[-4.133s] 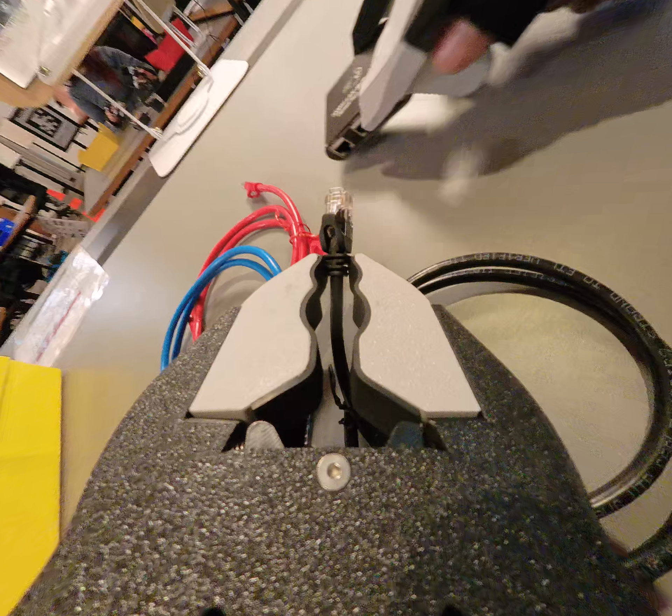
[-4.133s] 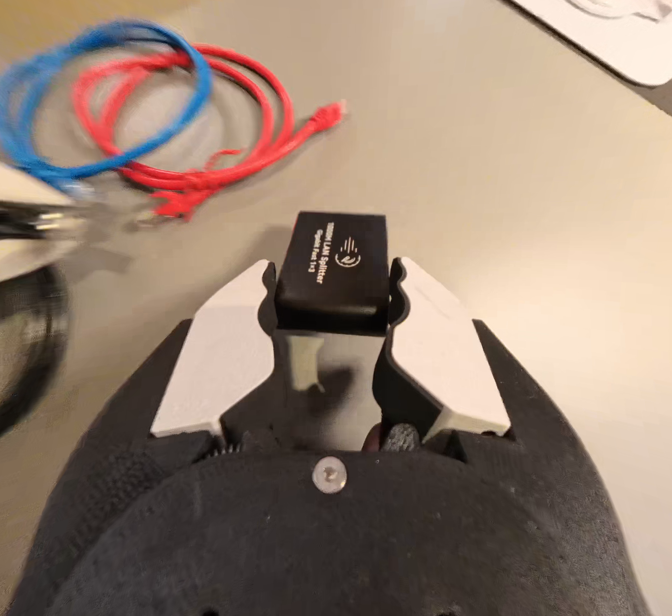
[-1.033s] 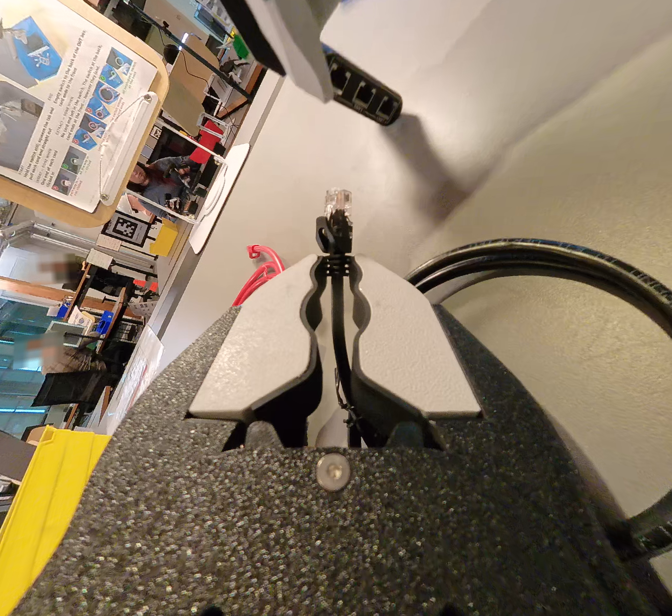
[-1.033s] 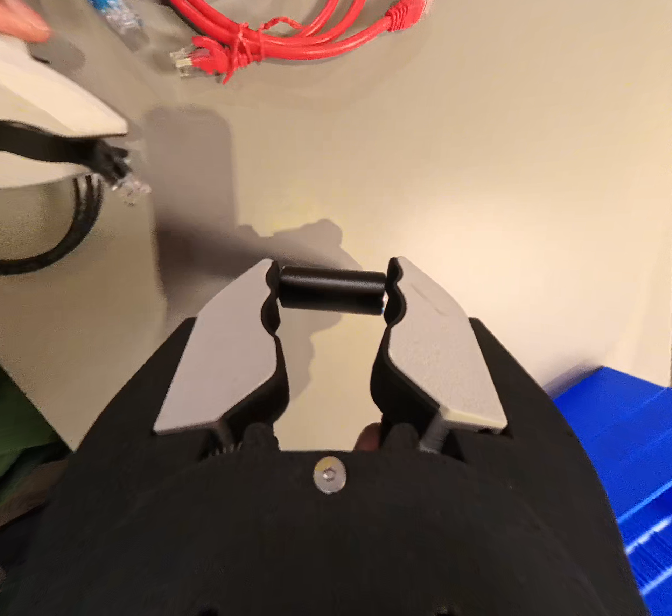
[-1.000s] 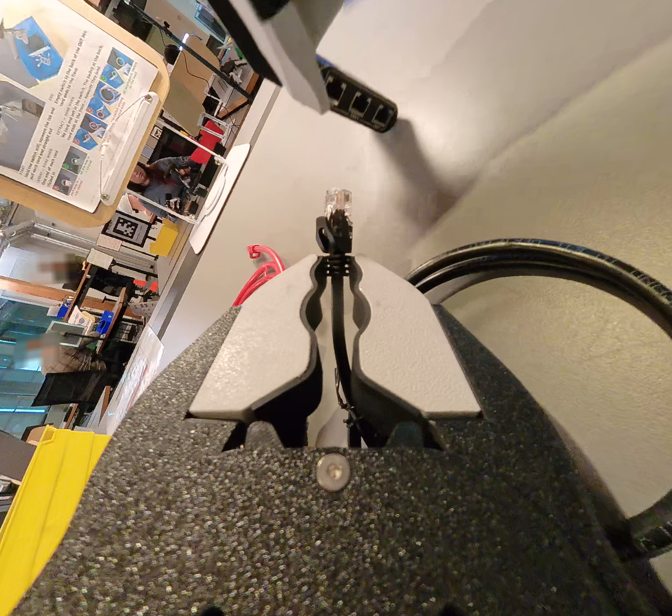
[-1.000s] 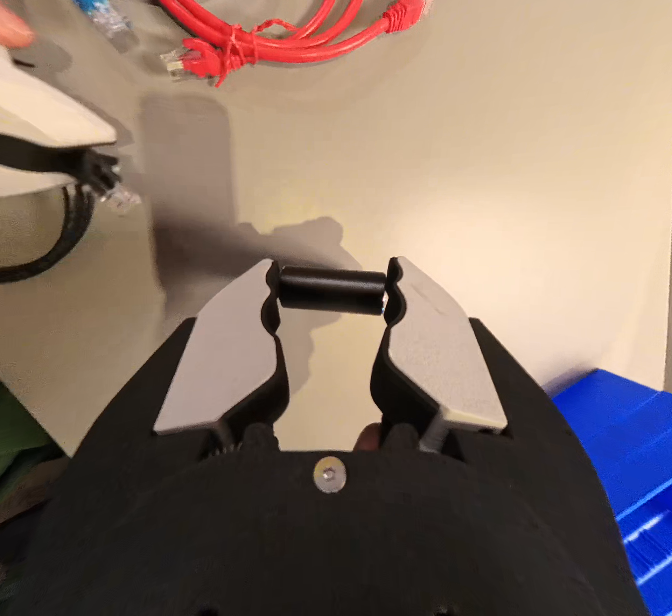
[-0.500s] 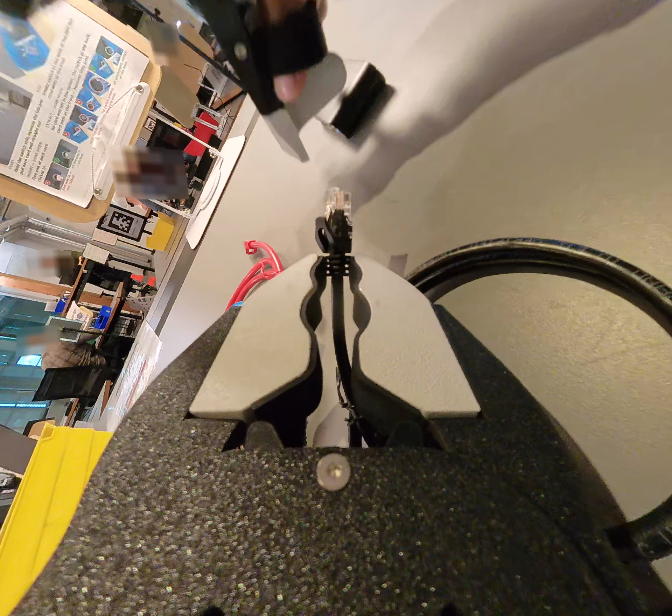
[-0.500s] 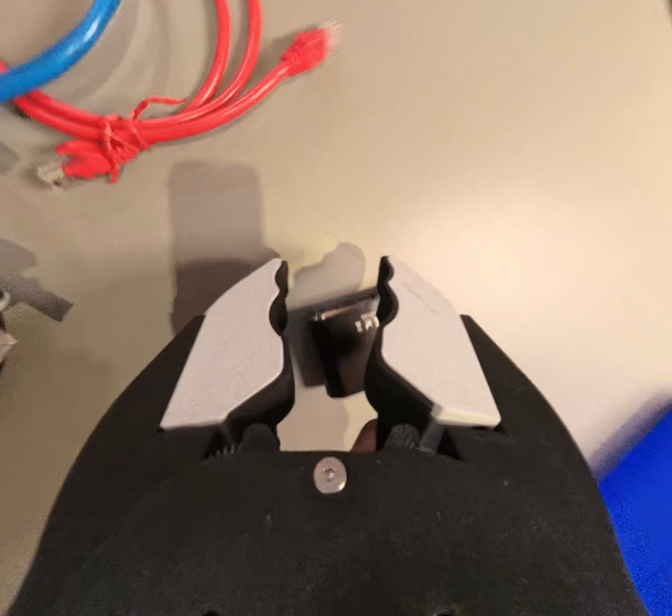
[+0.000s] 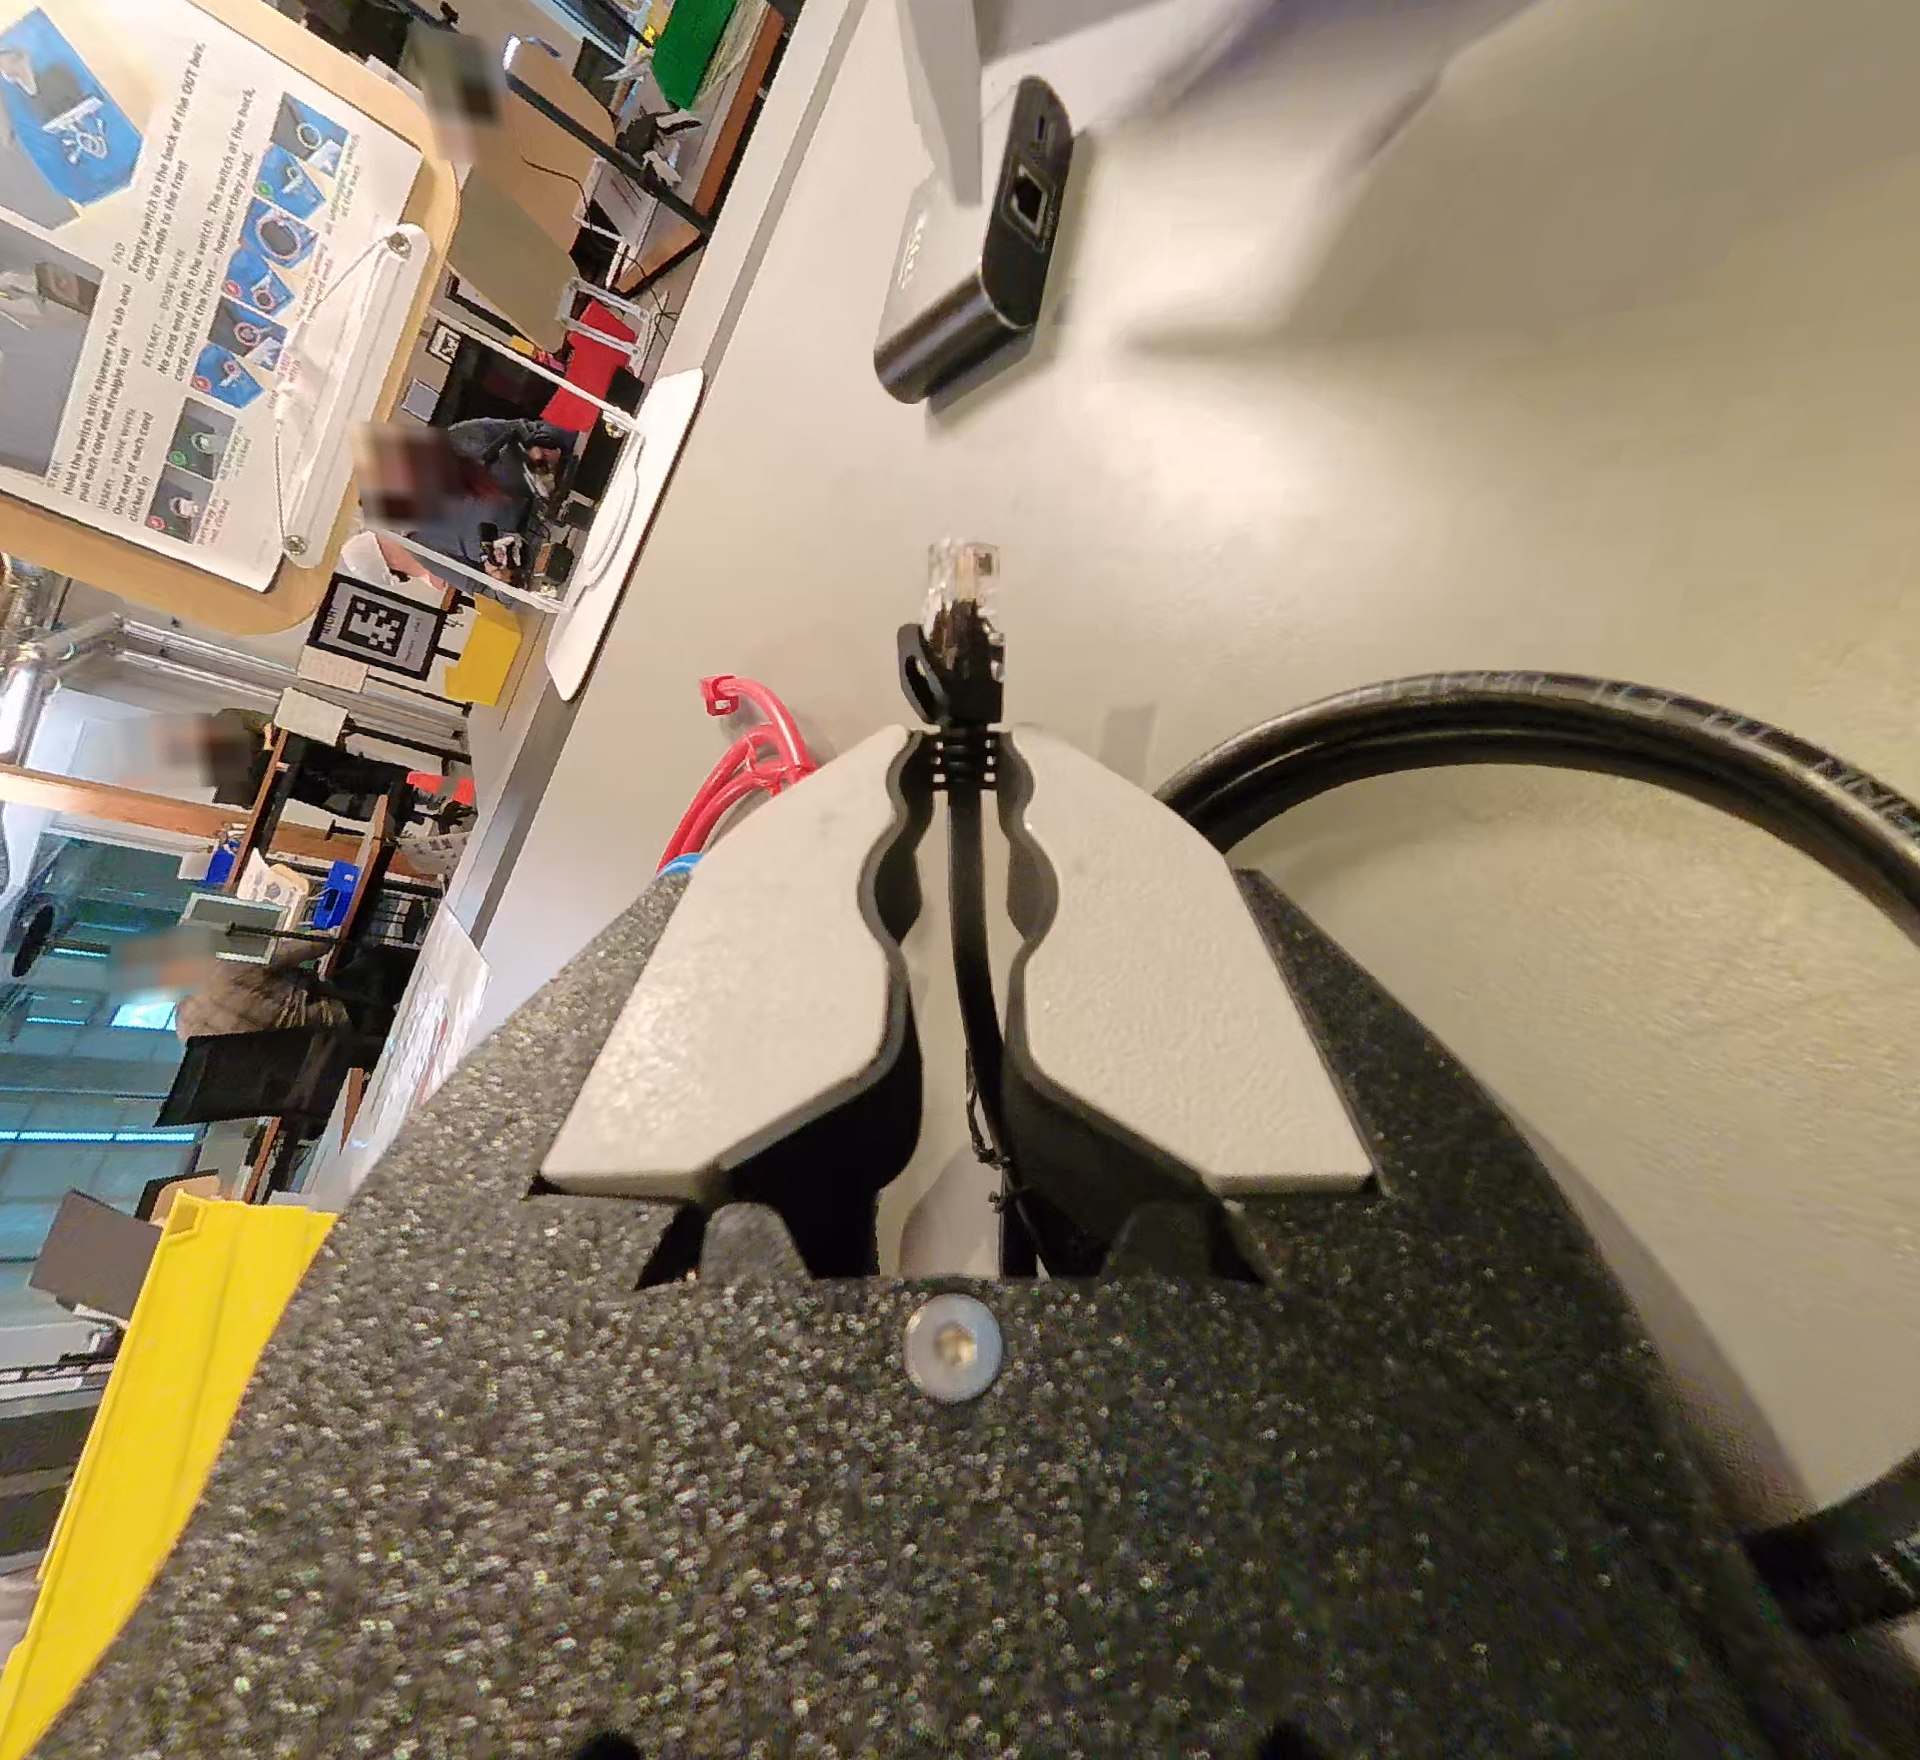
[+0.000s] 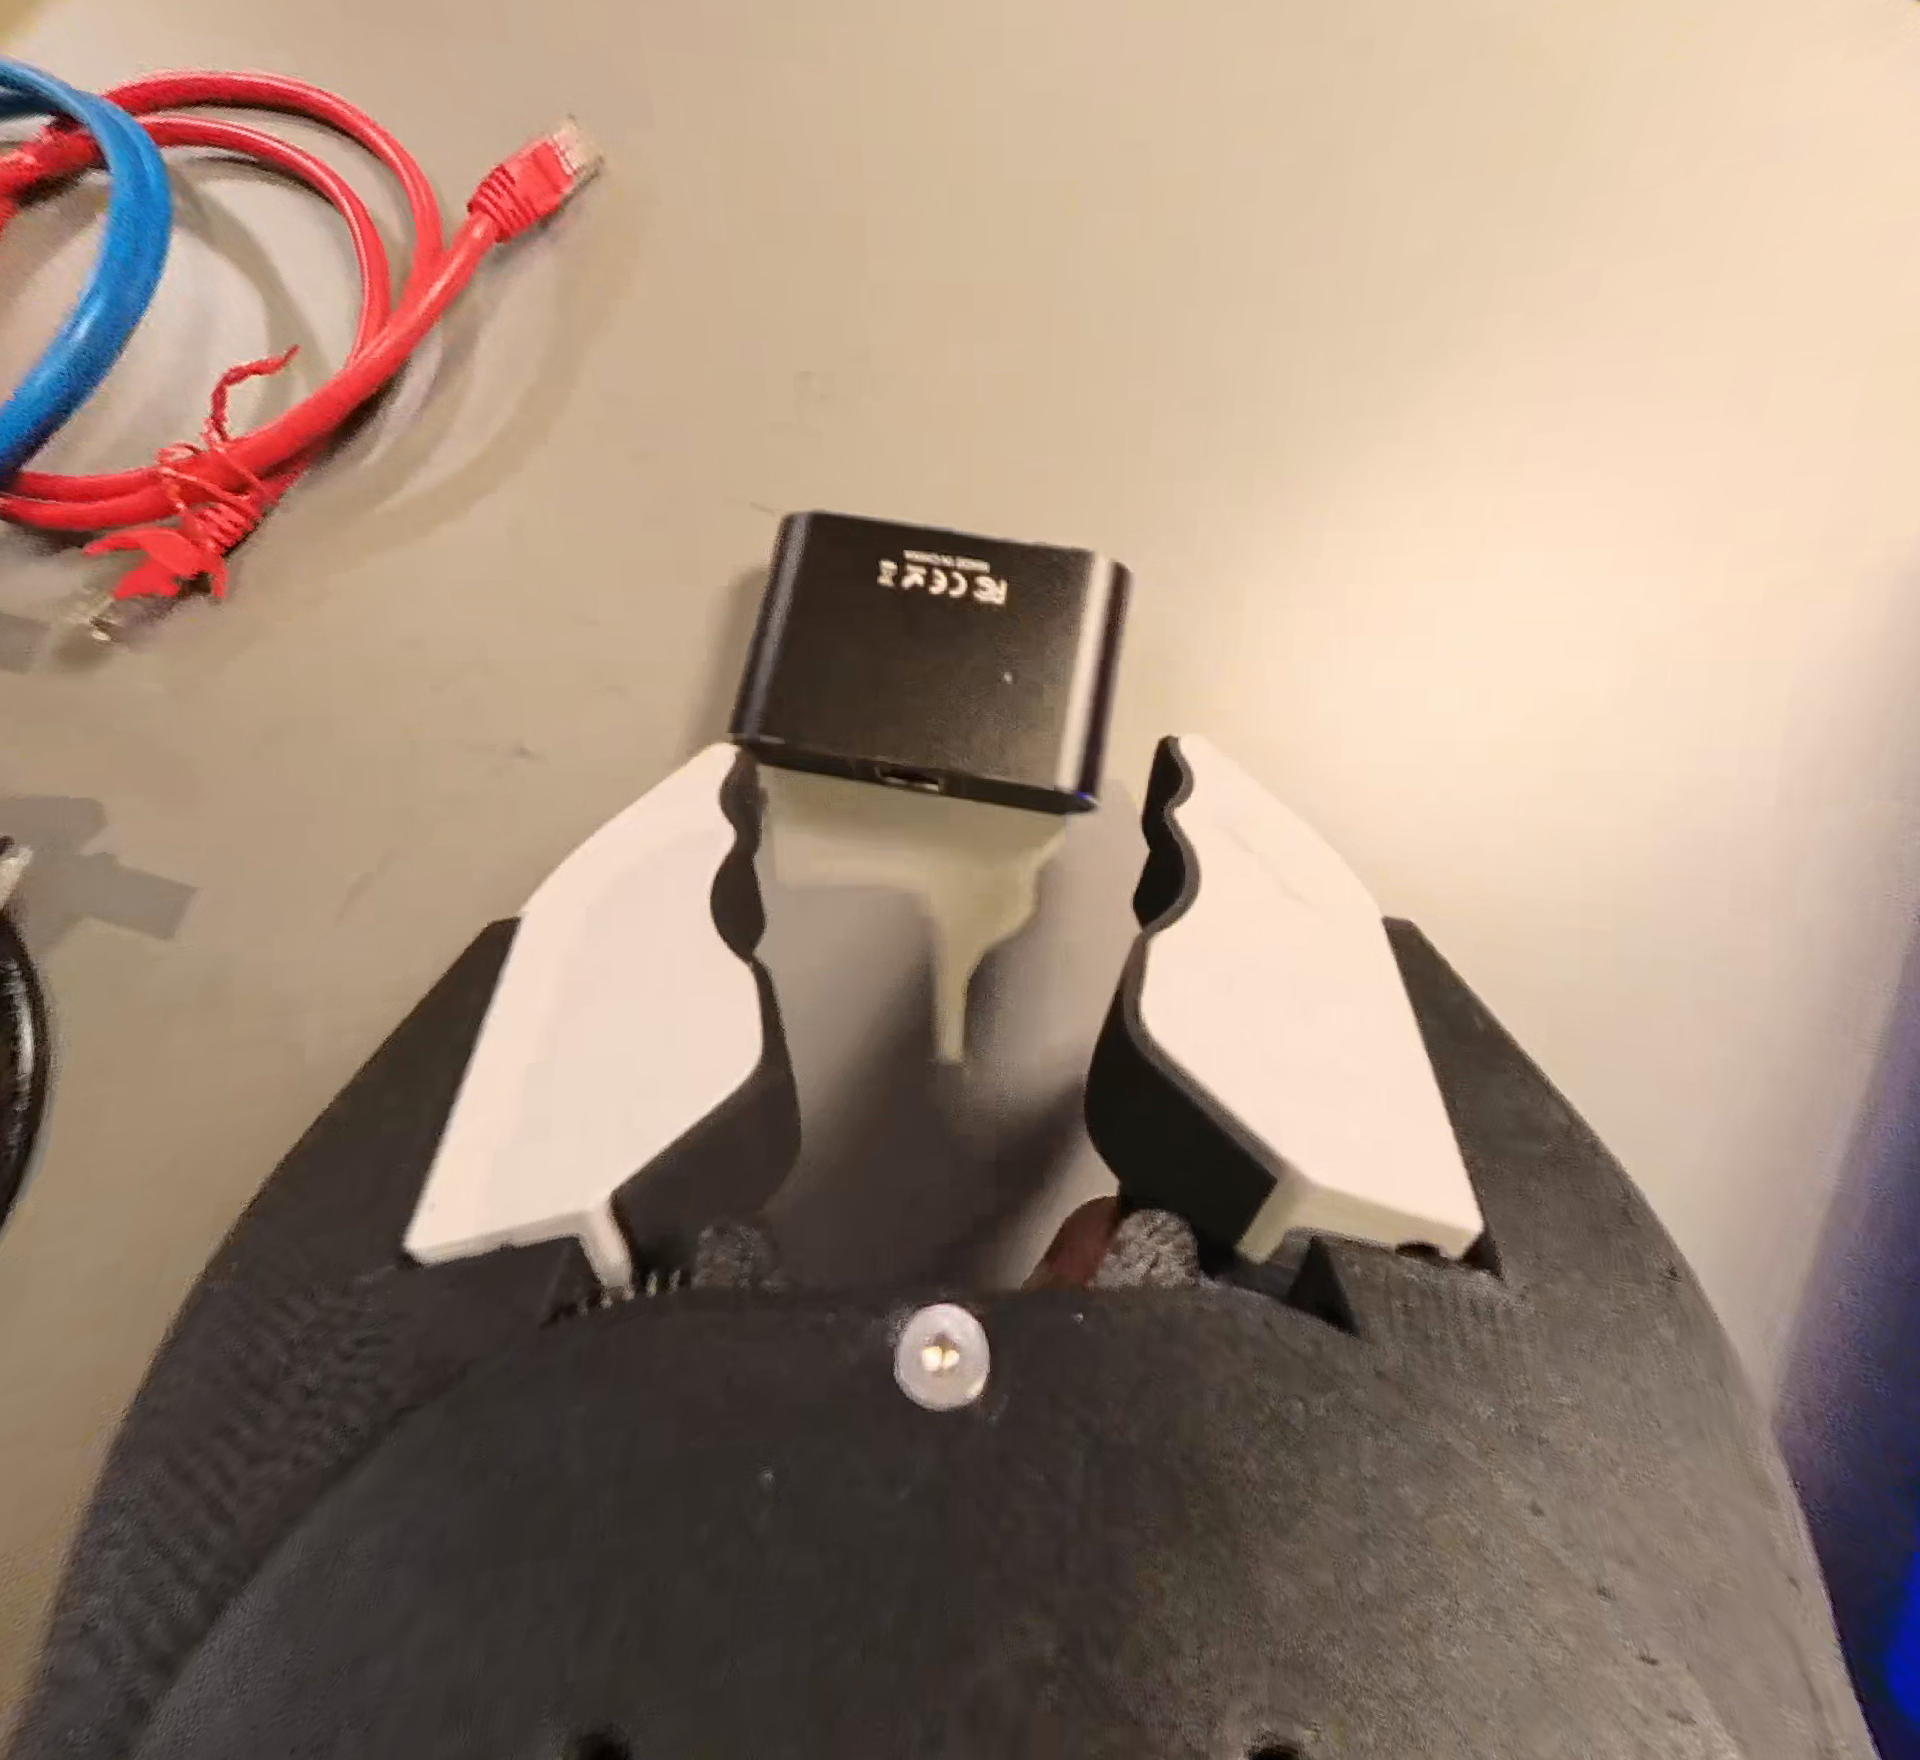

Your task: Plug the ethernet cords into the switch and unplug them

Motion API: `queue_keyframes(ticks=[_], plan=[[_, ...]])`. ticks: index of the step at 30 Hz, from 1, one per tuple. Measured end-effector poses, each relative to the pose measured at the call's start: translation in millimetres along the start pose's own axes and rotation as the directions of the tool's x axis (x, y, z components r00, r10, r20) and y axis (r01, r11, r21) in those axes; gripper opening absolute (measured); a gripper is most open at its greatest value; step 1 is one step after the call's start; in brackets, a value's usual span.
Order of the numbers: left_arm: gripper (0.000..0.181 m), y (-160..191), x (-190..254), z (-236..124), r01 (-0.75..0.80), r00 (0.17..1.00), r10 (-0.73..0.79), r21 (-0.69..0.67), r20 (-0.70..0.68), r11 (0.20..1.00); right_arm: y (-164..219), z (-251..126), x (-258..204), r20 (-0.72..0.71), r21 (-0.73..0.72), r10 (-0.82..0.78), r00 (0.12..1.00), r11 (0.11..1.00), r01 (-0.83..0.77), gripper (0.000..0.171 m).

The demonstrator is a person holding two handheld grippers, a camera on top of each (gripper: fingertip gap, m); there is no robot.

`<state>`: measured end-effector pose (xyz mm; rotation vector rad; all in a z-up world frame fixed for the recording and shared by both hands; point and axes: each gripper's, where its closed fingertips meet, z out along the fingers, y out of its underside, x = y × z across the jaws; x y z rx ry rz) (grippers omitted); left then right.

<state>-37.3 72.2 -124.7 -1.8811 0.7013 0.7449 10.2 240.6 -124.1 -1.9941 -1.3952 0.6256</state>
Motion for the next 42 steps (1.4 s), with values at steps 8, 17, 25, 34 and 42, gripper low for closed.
queue_keyframes(ticks=[8, 17, 25, 34, 42], plan=[[0.012, 1.2, 0.5, 0.9, -0.001, 1.000, 0.001, -0.009, -0.004, 1.000, 13.7, -4.3, 22.7, -0.002, -0.032, 0.023, 1.000, 0.999, -0.023, 0.049], [0.011, 0.7, -0.1, 0.4, -0.004, 1.000, 0.004, -0.004, 0.004, 1.000, -9.1, 21.7, 54.9, -0.156, -0.045, -0.059, 0.986, 0.998, 0.053, 0.052], [0.011, 2.2, -0.6, 1.8, 0.007, 1.000, -0.007, -0.016, -0.002, 1.000, -13.7, 10.2, -1.6, 0.003, 0.084, -0.001, 1.000, 0.996, 0.001, 0.069], [0.011, 0.9, -0.6, -0.1, -0.006, 1.000, 0.006, -0.005, 0.010, 1.000, -3.8, 33.9, 7.8, -0.048, -0.048, -0.156, 0.987, 0.987, 0.154, 0.088], [0.011, 2.4, -0.3, 1.4, 0.000, 1.000, 0.000, -0.018, 0.002, 1.000, 6.8, 27.7, -6.8, 0.069, -0.019, -0.254, 0.965, 0.967, 0.255, 0.067]])
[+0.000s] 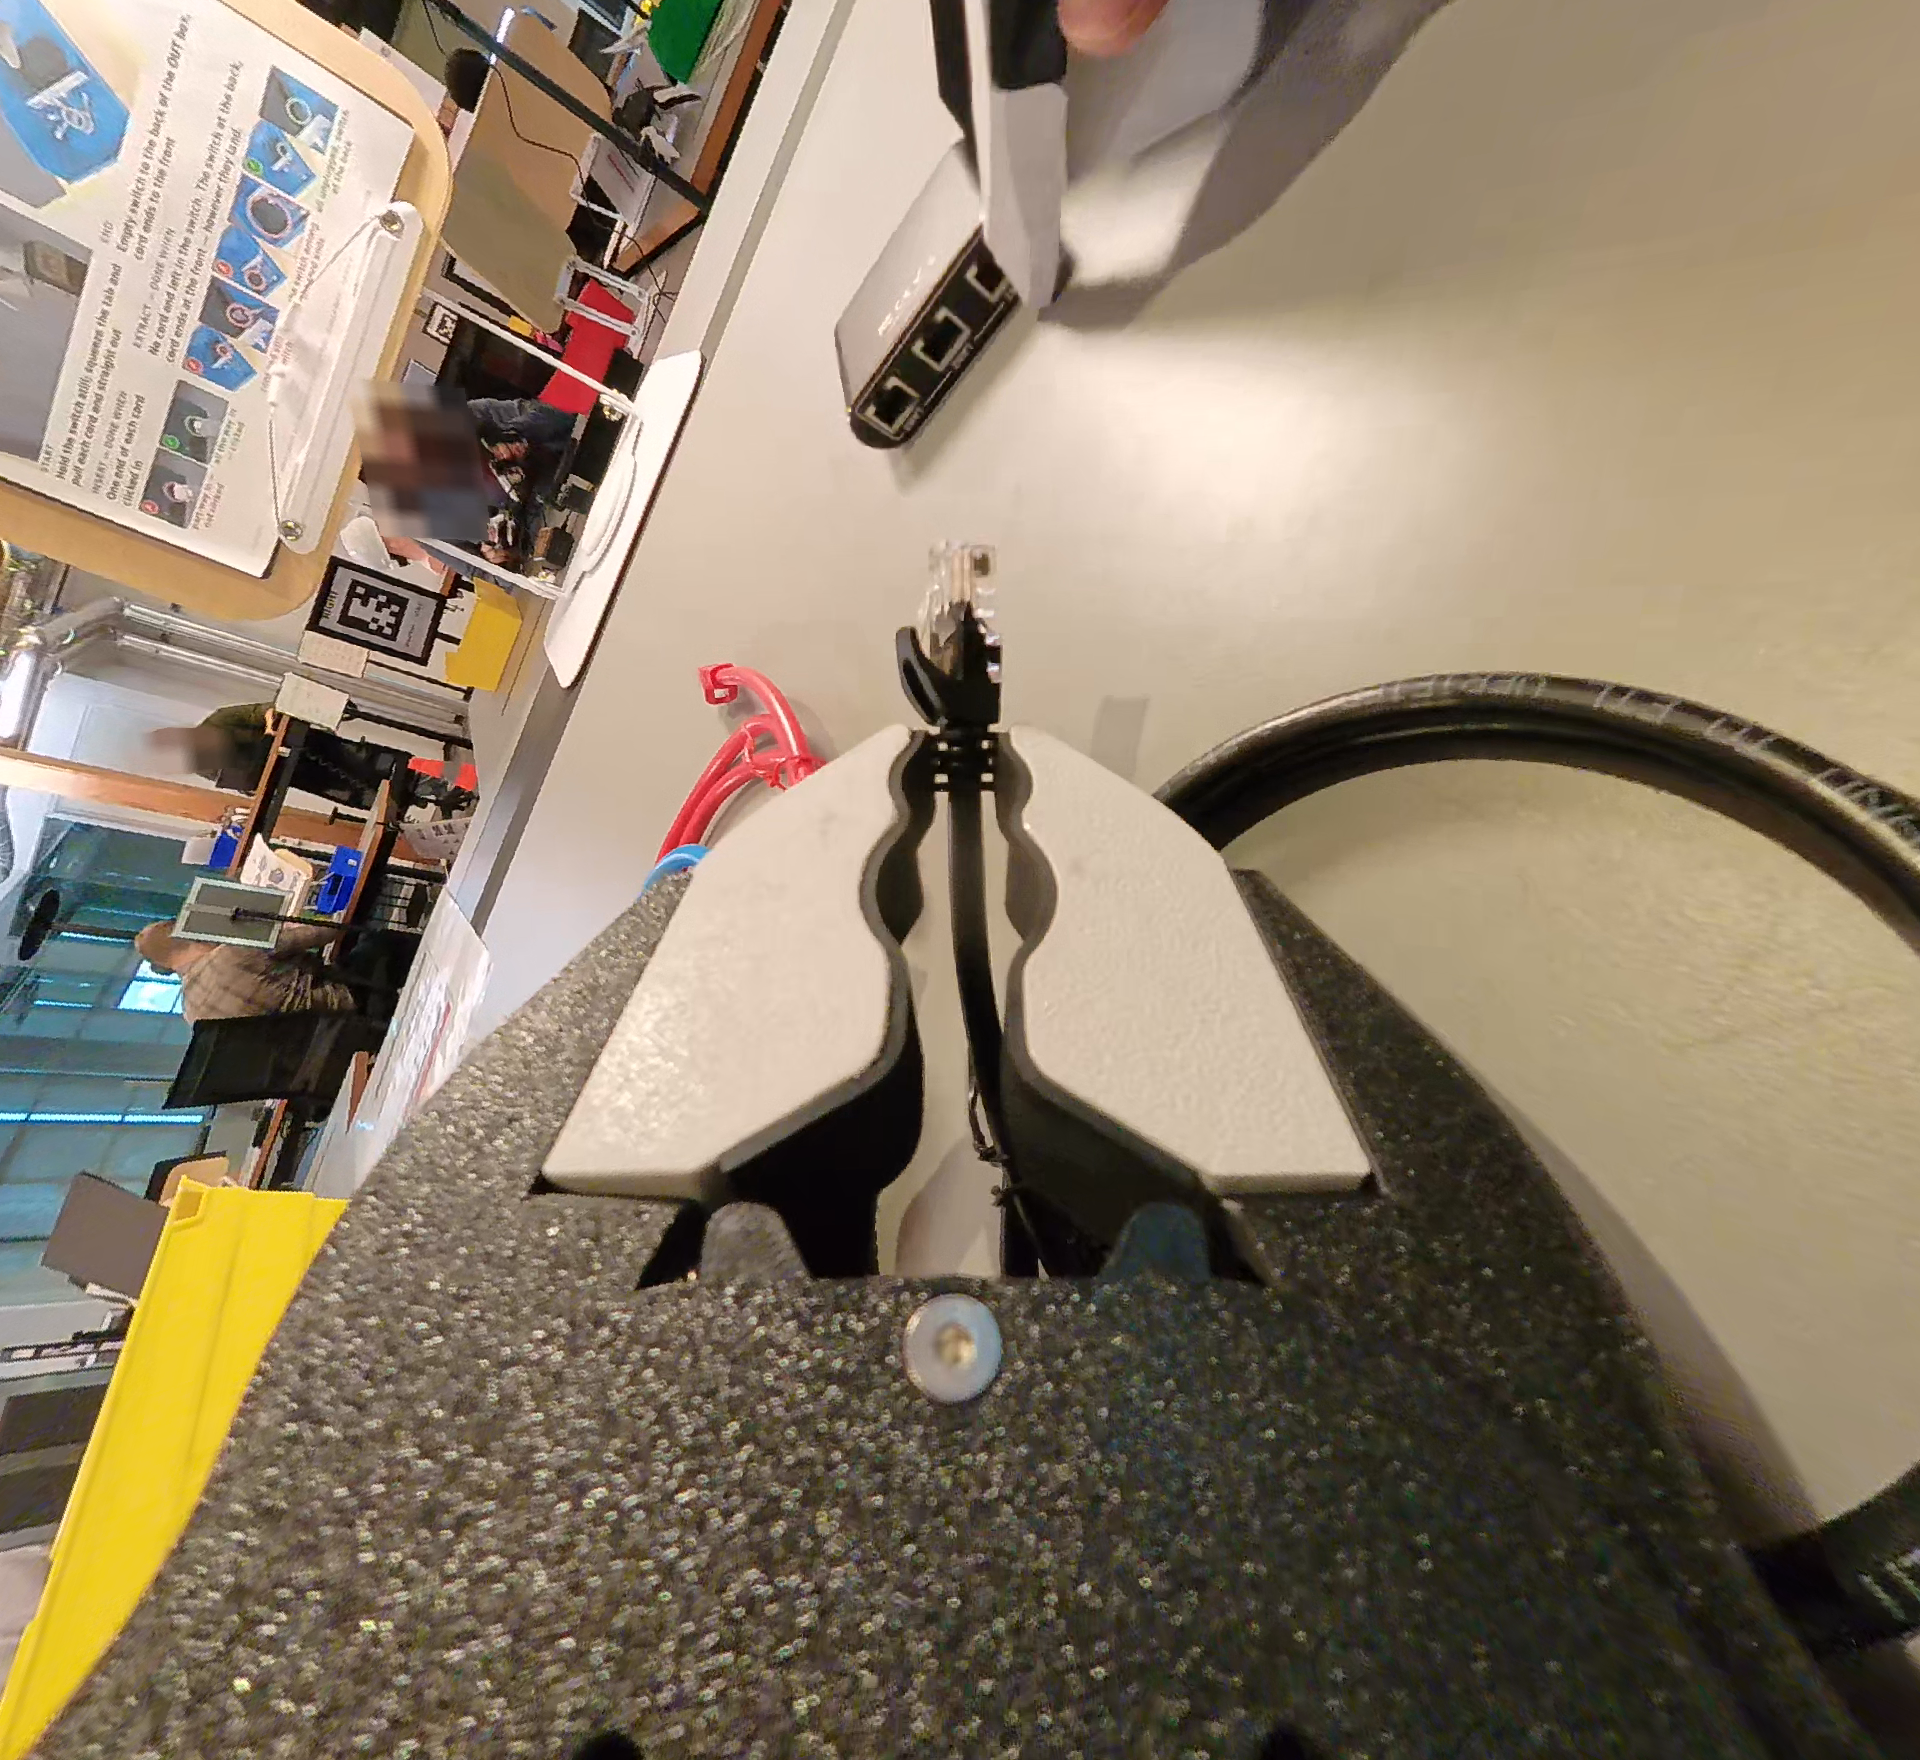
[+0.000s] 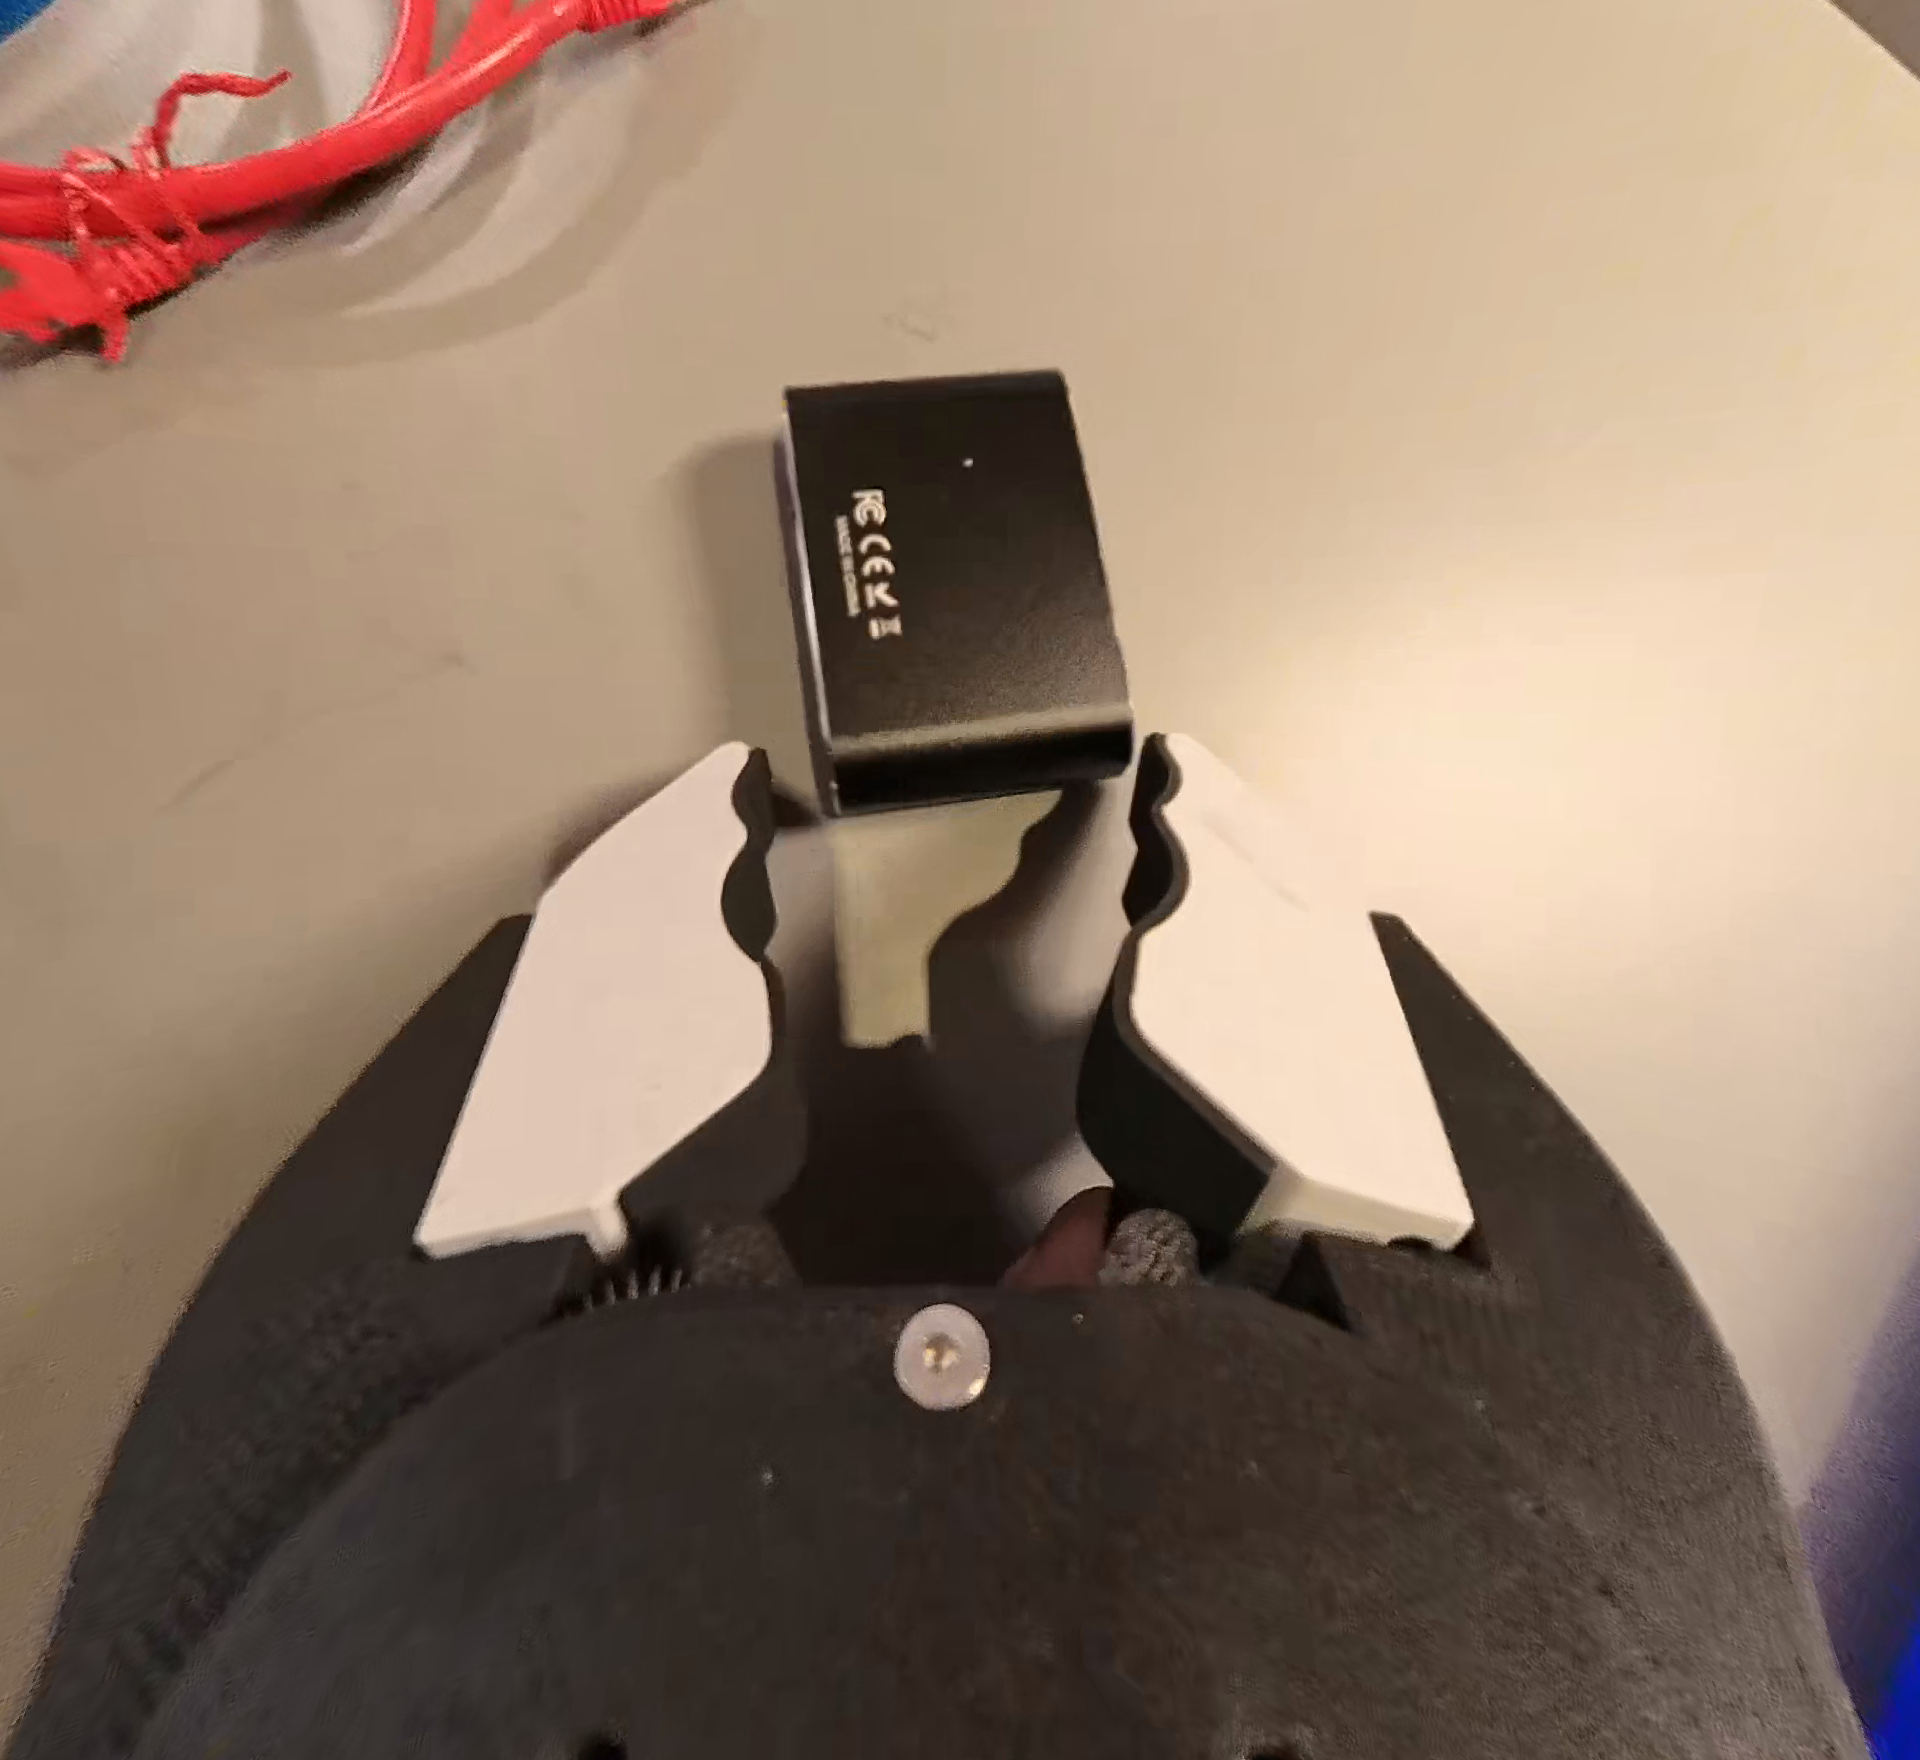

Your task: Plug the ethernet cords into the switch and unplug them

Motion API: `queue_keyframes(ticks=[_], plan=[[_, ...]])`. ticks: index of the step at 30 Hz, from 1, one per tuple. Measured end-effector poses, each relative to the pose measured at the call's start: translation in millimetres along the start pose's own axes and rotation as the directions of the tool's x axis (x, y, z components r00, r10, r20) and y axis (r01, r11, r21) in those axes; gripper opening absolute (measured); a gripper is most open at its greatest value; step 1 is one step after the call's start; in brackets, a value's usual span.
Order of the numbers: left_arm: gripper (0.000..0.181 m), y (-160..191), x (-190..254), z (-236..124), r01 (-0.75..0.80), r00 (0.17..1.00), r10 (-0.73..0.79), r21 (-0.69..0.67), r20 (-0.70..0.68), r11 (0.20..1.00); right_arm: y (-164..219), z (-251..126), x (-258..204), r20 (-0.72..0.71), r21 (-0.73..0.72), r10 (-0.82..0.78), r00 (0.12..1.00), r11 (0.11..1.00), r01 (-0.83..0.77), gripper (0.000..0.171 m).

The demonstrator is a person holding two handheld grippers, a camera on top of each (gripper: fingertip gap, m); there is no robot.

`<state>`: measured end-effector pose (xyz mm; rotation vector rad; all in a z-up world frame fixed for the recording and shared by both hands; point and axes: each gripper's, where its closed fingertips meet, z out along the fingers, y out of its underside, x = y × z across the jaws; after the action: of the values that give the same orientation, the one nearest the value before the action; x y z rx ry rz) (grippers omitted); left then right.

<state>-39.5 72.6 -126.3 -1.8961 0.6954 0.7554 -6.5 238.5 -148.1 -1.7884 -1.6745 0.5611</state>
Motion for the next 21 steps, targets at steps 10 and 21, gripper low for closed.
queue_keyframes(ticks=[10, 21], plan=[[0.011, -0.4, -0.2, -0.5, -0.008, 1.000, 0.008, 0.003, 0.008, 1.000, -4.5, 7.7, -2.1, -0.011, -0.007, 0.089, 0.996, 0.996, -0.089, 0.073], [0.011, 0.2, -1.3, 0.0, -0.006, 1.000, 0.006, -0.003, 0.017, 1.000, -11.7, -7.4, -41.8, 0.001, 0.066, -0.023, 1.000, 0.998, 0.023, 0.059]])
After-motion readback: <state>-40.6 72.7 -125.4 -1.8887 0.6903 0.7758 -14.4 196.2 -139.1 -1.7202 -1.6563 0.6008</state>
